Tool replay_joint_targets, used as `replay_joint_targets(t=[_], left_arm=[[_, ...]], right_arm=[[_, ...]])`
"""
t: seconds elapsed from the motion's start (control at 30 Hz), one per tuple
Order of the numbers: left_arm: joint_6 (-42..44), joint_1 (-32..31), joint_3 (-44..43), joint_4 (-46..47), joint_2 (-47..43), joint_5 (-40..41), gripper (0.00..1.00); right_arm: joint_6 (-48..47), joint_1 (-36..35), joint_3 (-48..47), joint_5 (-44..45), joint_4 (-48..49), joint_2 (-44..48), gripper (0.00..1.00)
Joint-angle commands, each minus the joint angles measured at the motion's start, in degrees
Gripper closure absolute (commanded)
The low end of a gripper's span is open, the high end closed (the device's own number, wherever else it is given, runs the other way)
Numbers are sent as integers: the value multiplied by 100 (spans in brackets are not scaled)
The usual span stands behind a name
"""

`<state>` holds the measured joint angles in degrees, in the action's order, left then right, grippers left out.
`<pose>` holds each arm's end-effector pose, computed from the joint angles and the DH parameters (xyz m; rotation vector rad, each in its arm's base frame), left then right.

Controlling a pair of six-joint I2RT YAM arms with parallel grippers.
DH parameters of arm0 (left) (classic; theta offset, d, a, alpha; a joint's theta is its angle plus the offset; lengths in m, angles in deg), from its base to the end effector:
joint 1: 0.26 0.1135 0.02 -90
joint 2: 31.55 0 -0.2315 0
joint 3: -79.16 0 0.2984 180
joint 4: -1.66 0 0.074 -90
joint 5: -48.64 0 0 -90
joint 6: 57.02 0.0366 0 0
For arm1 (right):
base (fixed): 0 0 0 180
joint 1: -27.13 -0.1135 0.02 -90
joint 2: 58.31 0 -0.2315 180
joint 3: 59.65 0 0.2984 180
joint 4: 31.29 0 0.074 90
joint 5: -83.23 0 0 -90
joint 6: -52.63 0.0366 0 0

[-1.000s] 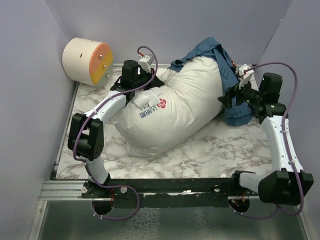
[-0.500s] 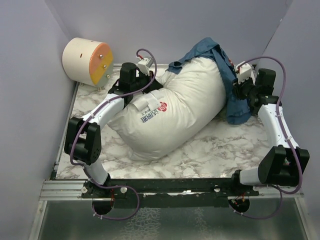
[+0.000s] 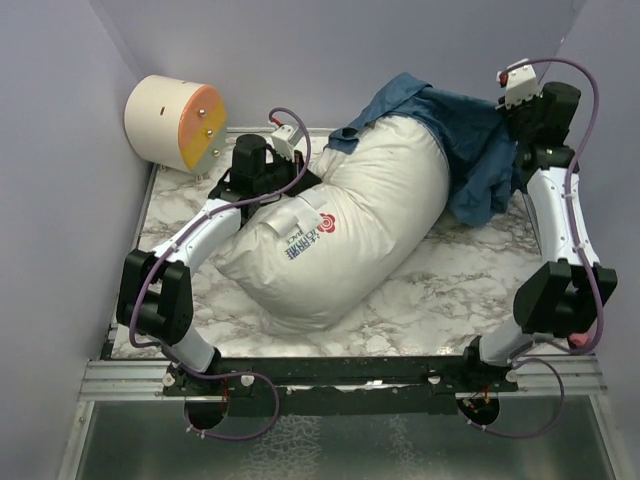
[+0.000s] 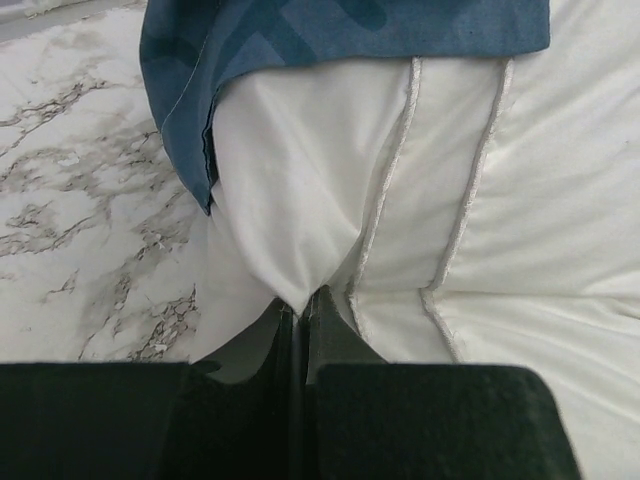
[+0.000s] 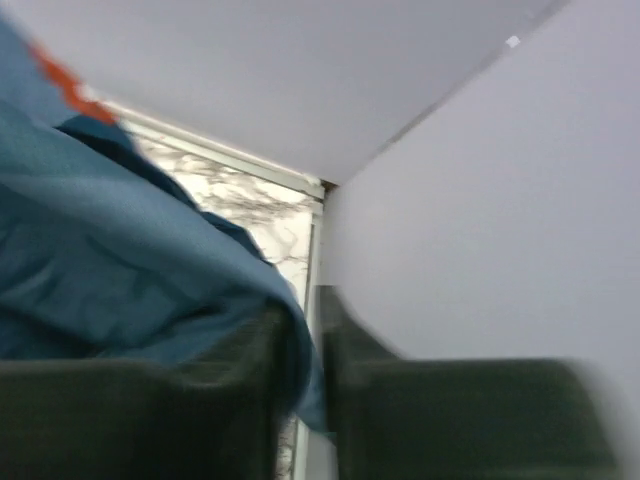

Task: Put the pillow into the pillowcase
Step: Stuff the pillow into the pillowcase.

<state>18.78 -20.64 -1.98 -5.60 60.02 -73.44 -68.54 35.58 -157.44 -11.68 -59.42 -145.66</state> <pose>0.3868 -0.1644 0.2590 0.5003 1.8731 -0.9329 0.4040 -0.0569 0.3653 -0.4318 1.8476 -0.3931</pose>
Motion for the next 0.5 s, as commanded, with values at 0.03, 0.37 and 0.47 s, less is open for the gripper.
replay_joint_targets(t=[0.03, 0.37, 0.47], left_arm=[[242, -49, 263, -135, -116, -173, 100], [294, -49, 325, -114, -163, -214, 100], [299, -50, 342, -114, -158, -220, 100]], right_arm=[[-194, 122, -1856, 1172, -680, -1375, 48], [266, 107, -81, -4746, -768, 617, 14], [480, 89, 99, -4849, -644, 480, 23]])
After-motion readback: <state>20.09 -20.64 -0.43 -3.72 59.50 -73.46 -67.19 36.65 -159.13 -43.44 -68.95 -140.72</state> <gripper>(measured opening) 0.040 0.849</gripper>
